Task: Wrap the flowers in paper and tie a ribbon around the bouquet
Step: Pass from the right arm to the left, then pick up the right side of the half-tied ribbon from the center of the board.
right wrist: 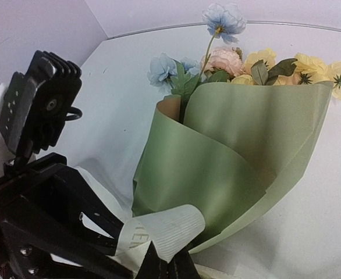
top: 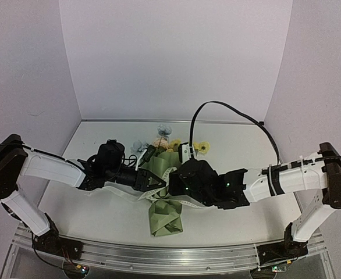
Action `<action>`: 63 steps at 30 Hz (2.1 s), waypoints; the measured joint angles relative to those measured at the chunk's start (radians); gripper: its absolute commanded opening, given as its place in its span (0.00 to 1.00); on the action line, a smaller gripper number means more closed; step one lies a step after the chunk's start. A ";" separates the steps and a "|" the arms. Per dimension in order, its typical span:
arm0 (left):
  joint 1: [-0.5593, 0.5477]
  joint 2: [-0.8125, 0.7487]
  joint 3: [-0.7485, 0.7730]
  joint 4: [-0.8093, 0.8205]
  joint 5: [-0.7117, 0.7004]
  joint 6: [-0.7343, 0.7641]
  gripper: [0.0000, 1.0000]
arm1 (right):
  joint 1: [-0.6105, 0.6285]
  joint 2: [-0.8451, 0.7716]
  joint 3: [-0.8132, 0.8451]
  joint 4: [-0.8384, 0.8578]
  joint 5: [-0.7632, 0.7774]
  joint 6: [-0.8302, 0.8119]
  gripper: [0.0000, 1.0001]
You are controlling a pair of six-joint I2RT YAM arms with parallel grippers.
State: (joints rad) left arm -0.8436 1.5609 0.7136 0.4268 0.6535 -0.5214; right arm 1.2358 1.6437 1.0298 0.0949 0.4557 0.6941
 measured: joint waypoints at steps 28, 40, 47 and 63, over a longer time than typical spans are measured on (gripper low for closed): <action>-0.061 0.035 0.134 -0.193 -0.184 0.167 0.00 | -0.295 -0.408 -0.356 -0.695 -0.099 0.783 0.63; -0.064 0.035 0.144 -0.222 -0.185 0.220 0.00 | -0.573 -0.251 -0.367 -0.740 -0.212 0.813 0.66; -0.064 0.035 0.144 -0.228 -0.186 0.232 0.00 | -0.646 -0.153 -0.337 -0.717 -0.240 0.791 0.67; -0.064 0.026 0.145 -0.229 -0.185 0.235 0.00 | -0.695 0.000 -0.204 -0.723 -0.221 0.742 0.64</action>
State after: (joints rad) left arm -0.9073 1.5867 0.8581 0.1974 0.4683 -0.2867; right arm 0.5407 1.6432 0.8253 -0.6285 0.2352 1.4364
